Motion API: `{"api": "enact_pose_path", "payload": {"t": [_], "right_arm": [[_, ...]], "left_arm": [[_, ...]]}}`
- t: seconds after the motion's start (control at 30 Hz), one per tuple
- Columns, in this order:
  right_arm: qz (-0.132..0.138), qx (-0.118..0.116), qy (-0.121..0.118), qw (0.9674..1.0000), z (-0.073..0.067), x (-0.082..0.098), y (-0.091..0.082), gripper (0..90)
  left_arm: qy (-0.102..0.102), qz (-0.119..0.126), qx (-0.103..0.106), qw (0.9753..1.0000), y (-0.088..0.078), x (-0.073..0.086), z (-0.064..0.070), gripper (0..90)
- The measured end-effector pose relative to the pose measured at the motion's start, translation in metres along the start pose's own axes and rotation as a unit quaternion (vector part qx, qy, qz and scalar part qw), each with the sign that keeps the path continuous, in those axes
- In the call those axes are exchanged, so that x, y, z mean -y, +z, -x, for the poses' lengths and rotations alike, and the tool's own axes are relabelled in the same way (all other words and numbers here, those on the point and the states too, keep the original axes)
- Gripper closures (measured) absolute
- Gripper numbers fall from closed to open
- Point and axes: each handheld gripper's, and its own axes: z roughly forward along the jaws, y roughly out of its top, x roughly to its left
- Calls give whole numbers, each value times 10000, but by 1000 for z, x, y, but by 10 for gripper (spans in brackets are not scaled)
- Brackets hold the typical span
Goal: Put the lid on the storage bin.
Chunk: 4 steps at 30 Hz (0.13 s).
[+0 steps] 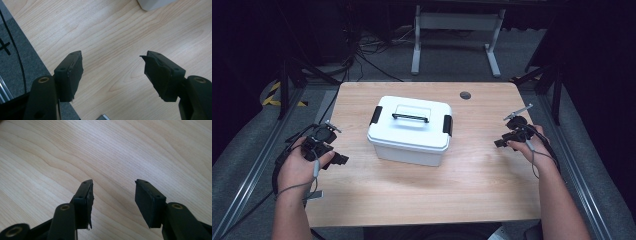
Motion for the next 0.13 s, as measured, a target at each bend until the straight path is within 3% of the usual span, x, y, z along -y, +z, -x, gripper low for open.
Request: {"api": "enact_pose_path", "payload": {"t": [0.13], "right_arm": [[-139,79,-26,9999,0,1,4,492]], "left_arm": [[119,-43,-61,9999,1,-1,-1,318]]}}
